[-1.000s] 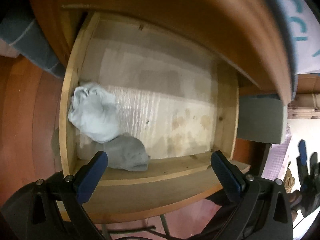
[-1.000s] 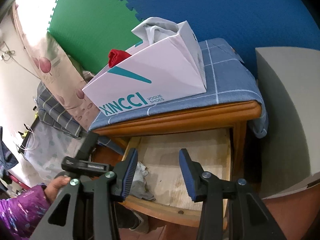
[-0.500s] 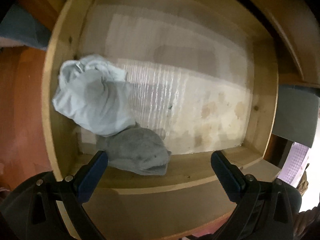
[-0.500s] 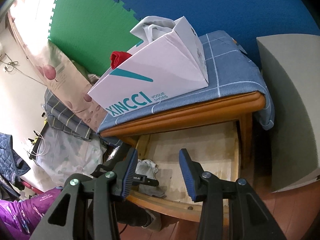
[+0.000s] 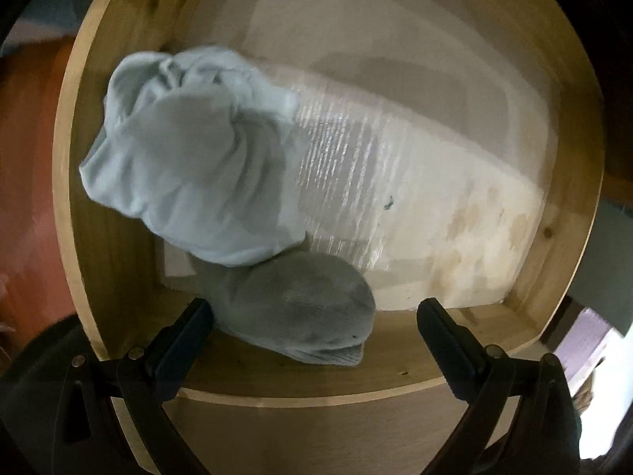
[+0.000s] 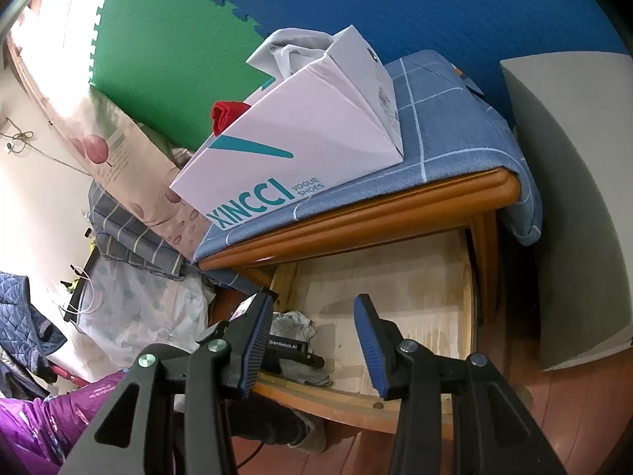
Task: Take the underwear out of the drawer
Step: 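Close the left gripper on the grey sock and lift it, then carry the grey sock into the white box and open the left gripper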
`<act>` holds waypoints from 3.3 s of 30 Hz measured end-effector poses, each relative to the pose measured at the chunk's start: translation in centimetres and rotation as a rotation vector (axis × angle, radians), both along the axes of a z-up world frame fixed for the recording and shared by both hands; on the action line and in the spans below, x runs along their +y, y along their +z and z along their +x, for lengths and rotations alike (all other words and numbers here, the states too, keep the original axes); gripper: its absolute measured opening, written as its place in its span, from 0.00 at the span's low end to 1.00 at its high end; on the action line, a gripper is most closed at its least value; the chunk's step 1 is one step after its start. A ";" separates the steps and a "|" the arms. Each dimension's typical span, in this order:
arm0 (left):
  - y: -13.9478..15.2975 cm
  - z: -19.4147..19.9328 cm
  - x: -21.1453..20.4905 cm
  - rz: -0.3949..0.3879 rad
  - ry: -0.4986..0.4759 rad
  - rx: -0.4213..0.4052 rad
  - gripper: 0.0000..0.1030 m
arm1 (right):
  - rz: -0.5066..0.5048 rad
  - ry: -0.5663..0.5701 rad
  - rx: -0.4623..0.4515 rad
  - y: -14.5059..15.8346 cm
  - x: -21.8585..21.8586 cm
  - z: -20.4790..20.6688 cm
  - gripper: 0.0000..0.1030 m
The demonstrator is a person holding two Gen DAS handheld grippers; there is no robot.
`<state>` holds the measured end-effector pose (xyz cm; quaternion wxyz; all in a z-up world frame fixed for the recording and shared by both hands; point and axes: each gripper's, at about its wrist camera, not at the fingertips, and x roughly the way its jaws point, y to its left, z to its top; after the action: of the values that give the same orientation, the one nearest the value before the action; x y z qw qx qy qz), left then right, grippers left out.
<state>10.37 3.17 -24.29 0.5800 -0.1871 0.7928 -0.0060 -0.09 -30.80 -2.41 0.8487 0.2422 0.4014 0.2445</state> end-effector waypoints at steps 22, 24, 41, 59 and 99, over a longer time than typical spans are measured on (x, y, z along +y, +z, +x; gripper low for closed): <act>0.2 -0.9 -1.1 0.108 -0.068 -0.043 0.34 | 0.016 -0.021 0.045 -0.8 -0.4 0.3 0.43; 1.3 -1.7 -1.4 0.063 -0.048 -0.088 0.34 | 0.015 -0.028 0.049 -0.9 -0.5 0.4 0.43; 16.8 -6.8 -3.8 -0.084 -0.130 -0.599 0.35 | -0.031 -0.047 0.075 -1.6 -0.3 0.8 0.43; 35.4 -6.7 -5.1 -0.087 -0.220 -0.948 0.37 | -0.072 -0.032 0.081 -1.8 0.3 0.8 0.43; 33.3 10.5 -12.0 0.273 -0.308 -1.090 0.45 | -0.084 0.022 0.097 -2.0 0.9 1.2 0.43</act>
<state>20.86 -8.79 9.02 0.9155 0.0370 0.3918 -0.0836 1.07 -29.88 -4.41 0.8349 0.2133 0.4547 0.2249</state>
